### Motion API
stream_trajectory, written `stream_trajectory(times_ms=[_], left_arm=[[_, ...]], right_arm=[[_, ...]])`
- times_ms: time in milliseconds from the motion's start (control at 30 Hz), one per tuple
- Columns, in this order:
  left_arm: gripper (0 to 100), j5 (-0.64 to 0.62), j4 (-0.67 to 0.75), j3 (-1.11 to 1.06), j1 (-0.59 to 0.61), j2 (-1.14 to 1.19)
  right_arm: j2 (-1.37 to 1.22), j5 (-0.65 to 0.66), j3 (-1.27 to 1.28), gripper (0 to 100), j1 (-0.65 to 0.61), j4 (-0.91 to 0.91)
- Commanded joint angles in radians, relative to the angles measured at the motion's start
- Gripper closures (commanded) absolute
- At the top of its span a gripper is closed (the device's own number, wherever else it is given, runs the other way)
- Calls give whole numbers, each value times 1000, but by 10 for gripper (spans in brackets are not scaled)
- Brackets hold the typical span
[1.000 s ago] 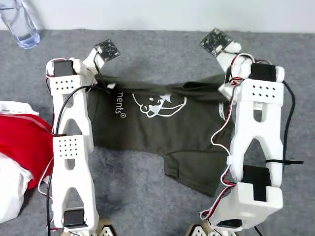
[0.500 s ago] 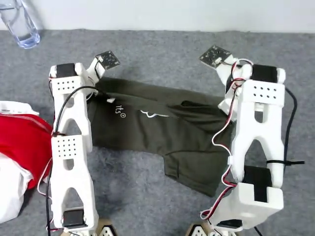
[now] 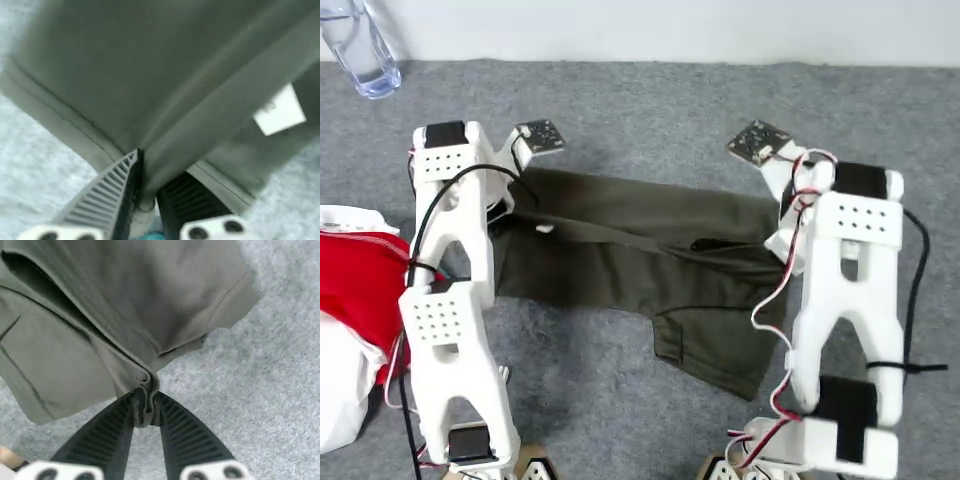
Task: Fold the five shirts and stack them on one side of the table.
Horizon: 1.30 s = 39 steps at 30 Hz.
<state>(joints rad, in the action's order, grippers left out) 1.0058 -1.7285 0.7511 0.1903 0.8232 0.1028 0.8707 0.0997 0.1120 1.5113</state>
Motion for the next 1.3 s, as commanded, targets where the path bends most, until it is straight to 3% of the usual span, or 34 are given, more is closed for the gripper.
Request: stream_trajectory(times_ms=[0,300,800,867,967,1133,1267], left_arm=[[987,9,-25,-56,0,-83],[987,52,-25,-196,-15,-89],[983,78,-28,-206,0,-87],[947,78,-28,-213,3,-89],[887,78,-28,-229,8,-91],[870,78,-28,-239,8,-95],[864,72,-29,-269,3,-180]], right_arm=[[90,9,48,990,18,-41],[182,8,190,989,16,-53],[320,14,365,987,16,-59],[318,14,365,984,16,-59],[315,14,365,918,16,-54],[321,14,367,699,16,-47],[323,15,354,685,8,-36]])
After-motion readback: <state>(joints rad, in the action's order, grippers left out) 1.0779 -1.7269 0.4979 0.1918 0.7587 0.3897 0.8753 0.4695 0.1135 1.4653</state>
